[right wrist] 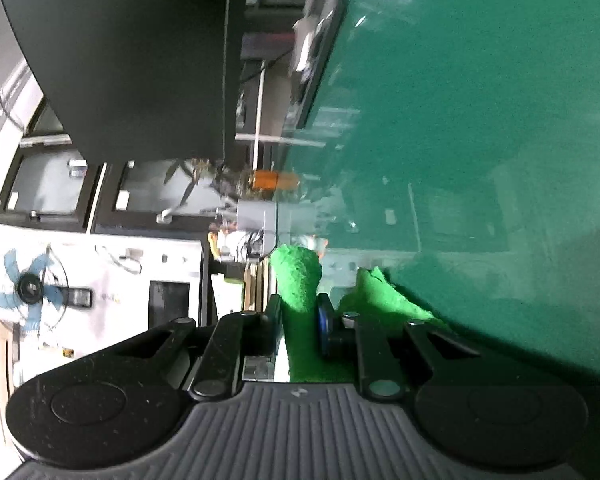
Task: Clean bowl
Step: 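Wipe the cloth back and forth over the bowl with the right tool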
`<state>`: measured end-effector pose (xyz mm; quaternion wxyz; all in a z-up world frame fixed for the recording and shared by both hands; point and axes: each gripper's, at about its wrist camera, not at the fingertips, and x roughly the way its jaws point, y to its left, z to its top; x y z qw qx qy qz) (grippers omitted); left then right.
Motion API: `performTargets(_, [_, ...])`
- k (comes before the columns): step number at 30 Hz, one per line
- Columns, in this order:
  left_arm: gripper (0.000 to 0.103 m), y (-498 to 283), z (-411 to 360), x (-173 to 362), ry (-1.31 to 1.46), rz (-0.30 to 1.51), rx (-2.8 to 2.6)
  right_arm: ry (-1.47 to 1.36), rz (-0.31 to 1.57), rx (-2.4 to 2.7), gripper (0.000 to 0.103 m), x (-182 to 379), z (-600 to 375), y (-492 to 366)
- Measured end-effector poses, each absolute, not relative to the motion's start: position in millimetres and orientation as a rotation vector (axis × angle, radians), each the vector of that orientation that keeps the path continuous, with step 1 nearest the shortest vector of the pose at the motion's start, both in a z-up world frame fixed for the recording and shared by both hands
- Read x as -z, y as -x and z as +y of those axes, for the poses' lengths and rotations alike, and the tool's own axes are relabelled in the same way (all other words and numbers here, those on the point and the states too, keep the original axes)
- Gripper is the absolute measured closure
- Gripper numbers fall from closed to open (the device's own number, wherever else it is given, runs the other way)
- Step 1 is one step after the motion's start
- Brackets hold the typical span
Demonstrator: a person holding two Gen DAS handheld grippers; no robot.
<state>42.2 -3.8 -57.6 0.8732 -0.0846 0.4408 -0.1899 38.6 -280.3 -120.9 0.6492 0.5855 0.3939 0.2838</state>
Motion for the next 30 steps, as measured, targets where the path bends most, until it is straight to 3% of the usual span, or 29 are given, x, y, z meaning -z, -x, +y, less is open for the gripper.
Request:
performTargets(10, [0.071, -38.9, 8.2, 46.5, 0.167, 0.859, 0.370, -1.433, 0.721, -0.542, 0.084, 121.4, -312.5, 22.6])
performTargets(18, [0.071, -38.6, 10.2, 55.4, 0.174, 0.915, 0.344, -1.405, 0.755, -0.499, 0.086, 128.5, -310.6, 8.7])
performTargets(22, [0.081, -42.3, 9.4, 57.0, 0.180, 0.914, 0.357, -1.366, 0.792, -0.474, 0.087, 126.5, -307.0, 6.6])
performTargets(30, [0.081, -45.5, 9.3, 60.1, 0.178, 0.903, 0.396, -1.362, 0.867, -0.511, 0.090, 121.8, -291.3, -20.7])
